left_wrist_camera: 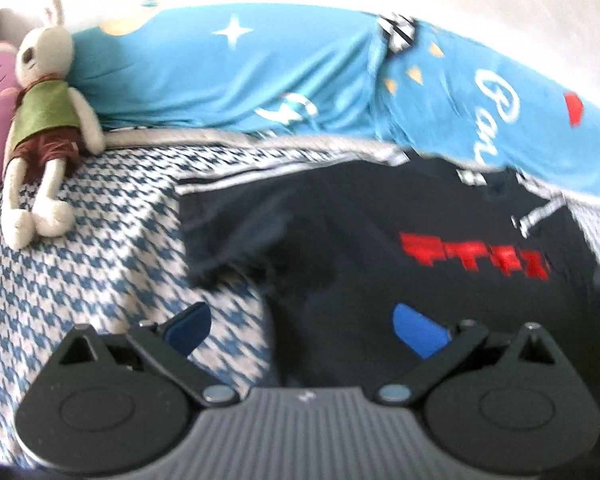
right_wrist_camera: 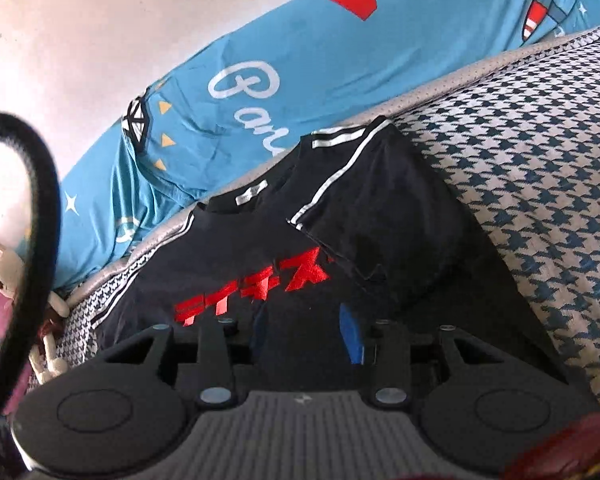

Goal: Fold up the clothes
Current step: 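Move the left gripper to the opposite shirt side edge and grasp it, then lift the held side edge with the left gripper and fold it over the shirt body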

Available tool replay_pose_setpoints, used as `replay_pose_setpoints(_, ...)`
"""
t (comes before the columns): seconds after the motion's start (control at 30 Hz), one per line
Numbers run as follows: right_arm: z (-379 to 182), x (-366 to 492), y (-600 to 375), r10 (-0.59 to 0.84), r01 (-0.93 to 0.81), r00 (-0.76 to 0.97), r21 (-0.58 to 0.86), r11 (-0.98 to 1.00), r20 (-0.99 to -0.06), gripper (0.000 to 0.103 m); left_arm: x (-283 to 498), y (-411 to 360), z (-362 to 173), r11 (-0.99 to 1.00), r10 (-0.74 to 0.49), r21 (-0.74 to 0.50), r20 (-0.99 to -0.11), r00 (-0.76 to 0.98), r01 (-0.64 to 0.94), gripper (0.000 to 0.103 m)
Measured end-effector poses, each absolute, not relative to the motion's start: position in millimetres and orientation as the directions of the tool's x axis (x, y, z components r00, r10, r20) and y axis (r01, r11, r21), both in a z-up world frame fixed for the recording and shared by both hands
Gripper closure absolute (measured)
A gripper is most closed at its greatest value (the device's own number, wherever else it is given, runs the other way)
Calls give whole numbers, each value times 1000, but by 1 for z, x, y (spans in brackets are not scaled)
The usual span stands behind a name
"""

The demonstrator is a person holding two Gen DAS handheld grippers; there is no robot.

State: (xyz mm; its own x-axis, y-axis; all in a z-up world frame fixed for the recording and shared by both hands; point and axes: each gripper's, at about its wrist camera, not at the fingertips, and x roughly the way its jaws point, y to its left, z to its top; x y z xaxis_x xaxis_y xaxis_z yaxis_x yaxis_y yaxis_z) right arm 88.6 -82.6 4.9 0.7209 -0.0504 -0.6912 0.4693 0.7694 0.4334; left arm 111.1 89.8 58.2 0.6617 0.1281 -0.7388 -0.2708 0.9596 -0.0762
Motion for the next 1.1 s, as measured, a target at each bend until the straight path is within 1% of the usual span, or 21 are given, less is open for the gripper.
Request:
replay_pose_setpoints(0.03, 4, 89, -82, -41, 468, 720, 442, 765, -693, 63, 113, 99, 59, 956, 131, -85, -735, 665, -282, 8)
replay_pose_setpoints(0.1, 2, 89, -79, -22, 466, 718, 458, 757, -695, 63, 117, 119, 60, 946, 136, -105, -732, 667, -308, 13)
replay_pose_setpoints(0.13, 2, 90, -78, -13, 465, 717, 465, 753, -697, 63, 119, 130, 57, 936, 137, -122, -737, 662, -329, 20)
replay_pose_setpoints(0.17, 1, 90, -77, -11, 462, 716, 462, 758, -698, 63, 121, 141, 55, 925, 137, -142, -743, 656, -353, 30)
replay_pose_setpoints(0.2, 1, 91, -75, -9, 458, 714, 458, 762, -700, 63, 123, 151, 52, 913, 128, -168, -747, 652, -371, 34)
replay_pose_setpoints(0.27, 0, 92, -72, -5, 450, 711, 450, 771, -703, 63, 127, 172, 45, 887, 102, -226, -755, 648, -403, 48)
replay_pose_setpoints(0.33, -1, 94, -70, 5, 443, 708, 449, 776, -706, 63, 132, 179, 40, 875, 88, -252, -756, 648, -413, 52)
replay_pose_setpoints(0.43, -2, 96, -69, 9, 440, 703, 445, 779, -711, 63, 140, 186, 34, 861, 71, -283, -756, 650, -423, 54)
replay_pose_setpoints(0.7, -4, 99, -68, 11, 441, 695, 437, 784, -719, 62, 161, 204, 20, 820, 28, -359, -753, 658, -445, 54)
replay_pose_setpoints(0.87, -4, 100, -68, 13, 441, 691, 436, 785, -723, 62, 169, 201, 18, 821, 35, -358, -747, 664, -445, 54)
replay_pose_setpoints(0.9, -5, 100, -68, 13, 442, 690, 435, 785, -723, 62, 170, 200, 18, 820, 37, -358, -744, 667, -445, 56)
replay_pose_setpoints(0.93, -5, 101, -68, 12, 443, 690, 435, 784, -724, 62, 170, 200, 17, 819, 38, -360, -742, 669, -446, 63)
replay_pose_setpoints(0.97, -5, 101, -68, 12, 443, 689, 435, 784, -724, 62, 170, 200, 17, 818, 37, -363, -740, 671, -446, 72)
replay_pose_setpoints(1.03, -4, 101, -68, 13, 443, 690, 435, 784, -724, 62, 170, 201, 15, 814, 30, -374, -737, 675, -444, 86)
replay_pose_setpoints(1.1, -4, 101, -68, 13, 440, 691, 435, 785, -723, 62, 169, 201, 14, 804, 24, -392, -731, 682, -447, 89)
